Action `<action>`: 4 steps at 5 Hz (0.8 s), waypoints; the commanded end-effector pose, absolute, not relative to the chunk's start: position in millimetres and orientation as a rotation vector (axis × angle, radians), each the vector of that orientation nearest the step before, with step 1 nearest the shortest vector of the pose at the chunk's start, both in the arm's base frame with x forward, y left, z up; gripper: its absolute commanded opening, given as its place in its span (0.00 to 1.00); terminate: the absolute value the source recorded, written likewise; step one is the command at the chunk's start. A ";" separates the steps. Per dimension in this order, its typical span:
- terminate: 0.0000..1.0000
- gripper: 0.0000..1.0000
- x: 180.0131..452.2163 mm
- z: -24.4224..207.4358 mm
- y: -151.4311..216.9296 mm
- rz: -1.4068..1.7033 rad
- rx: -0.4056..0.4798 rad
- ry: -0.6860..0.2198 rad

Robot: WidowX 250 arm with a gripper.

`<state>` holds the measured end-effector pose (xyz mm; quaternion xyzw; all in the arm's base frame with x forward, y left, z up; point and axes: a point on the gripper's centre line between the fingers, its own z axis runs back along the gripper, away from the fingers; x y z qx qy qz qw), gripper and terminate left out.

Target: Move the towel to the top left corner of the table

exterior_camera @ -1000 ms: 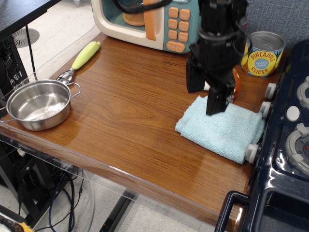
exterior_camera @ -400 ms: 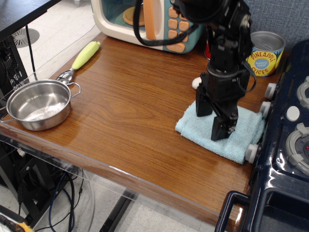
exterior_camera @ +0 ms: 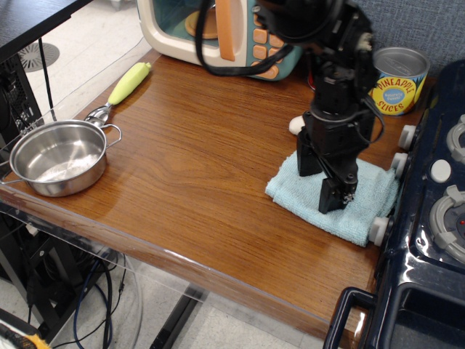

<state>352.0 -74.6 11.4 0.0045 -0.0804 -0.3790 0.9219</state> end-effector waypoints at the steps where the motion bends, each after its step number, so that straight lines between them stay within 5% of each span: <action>1: 0.00 1.00 347.2 12.8 -15.0 -0.681 0.003 -0.185; 4: 0.00 1.00 398.4 13.0 77.0 -0.530 0.139 -0.149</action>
